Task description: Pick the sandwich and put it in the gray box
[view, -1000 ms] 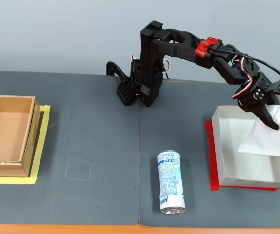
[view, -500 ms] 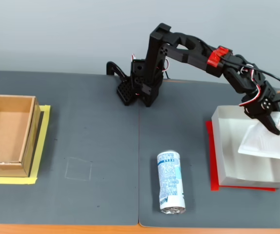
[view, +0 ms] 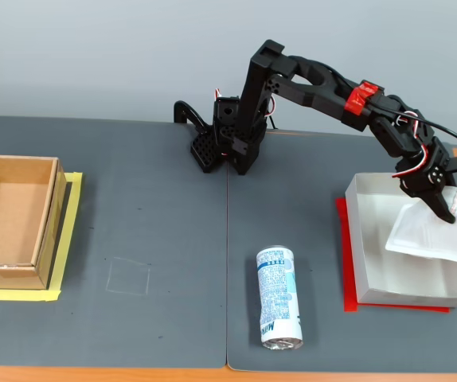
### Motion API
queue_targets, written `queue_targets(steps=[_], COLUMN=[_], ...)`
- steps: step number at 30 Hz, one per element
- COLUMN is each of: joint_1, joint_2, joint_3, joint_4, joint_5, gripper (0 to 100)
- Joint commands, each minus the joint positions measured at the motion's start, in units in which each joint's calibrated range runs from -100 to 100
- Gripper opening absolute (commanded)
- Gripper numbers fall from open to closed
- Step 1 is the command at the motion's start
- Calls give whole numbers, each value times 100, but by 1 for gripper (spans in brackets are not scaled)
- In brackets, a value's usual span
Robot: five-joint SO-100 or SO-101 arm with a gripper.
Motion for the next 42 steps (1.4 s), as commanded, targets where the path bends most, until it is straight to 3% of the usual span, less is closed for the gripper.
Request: queue_targets(steps=[1, 4, 9, 25, 33, 42], joint_1=[19, -11, -48, -48, -41, -4], joint_2=[-89, -89, -89, -89, -89, -89], joint_3=[-253, -253, -253, -253, -253, -253], joint_4=[12, 298, 550, 515, 550, 550], joint_5=[4, -7, -17, -17, -17, 4], gripper=[2, 5, 22, 17, 35, 28])
